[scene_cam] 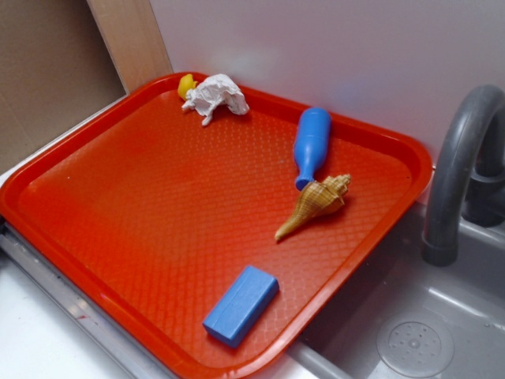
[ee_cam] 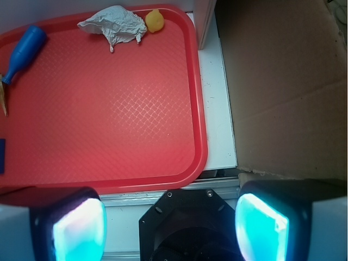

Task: Grab the blue bottle.

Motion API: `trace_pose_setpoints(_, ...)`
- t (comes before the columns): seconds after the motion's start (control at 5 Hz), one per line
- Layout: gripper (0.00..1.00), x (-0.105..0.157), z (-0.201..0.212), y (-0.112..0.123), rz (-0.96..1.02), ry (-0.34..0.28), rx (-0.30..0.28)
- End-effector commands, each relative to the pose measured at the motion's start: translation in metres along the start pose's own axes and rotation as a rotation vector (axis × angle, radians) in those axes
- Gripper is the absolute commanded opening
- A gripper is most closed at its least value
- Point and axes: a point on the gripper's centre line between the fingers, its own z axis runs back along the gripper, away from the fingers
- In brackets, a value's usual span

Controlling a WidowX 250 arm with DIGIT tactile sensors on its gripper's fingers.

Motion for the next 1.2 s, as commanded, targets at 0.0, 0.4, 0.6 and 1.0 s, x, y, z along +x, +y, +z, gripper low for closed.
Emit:
trace_pose_setpoints(0.0,1.0,0.0,0.0,0.0,0.0,0.0,0.0)
trace_pose_setpoints(0.4,1.0,0.047,-0.026,-0.087,0.032,-0.054,-0.041)
trace_pose_setpoints(0.6,1.0,0.079,-0.043,-0.128,0.089,-0.053,-0.098)
trace_pose_setpoints(1.0,1.0,0.13,-0.087,-0.191,0.292,-0.037,-0.146)
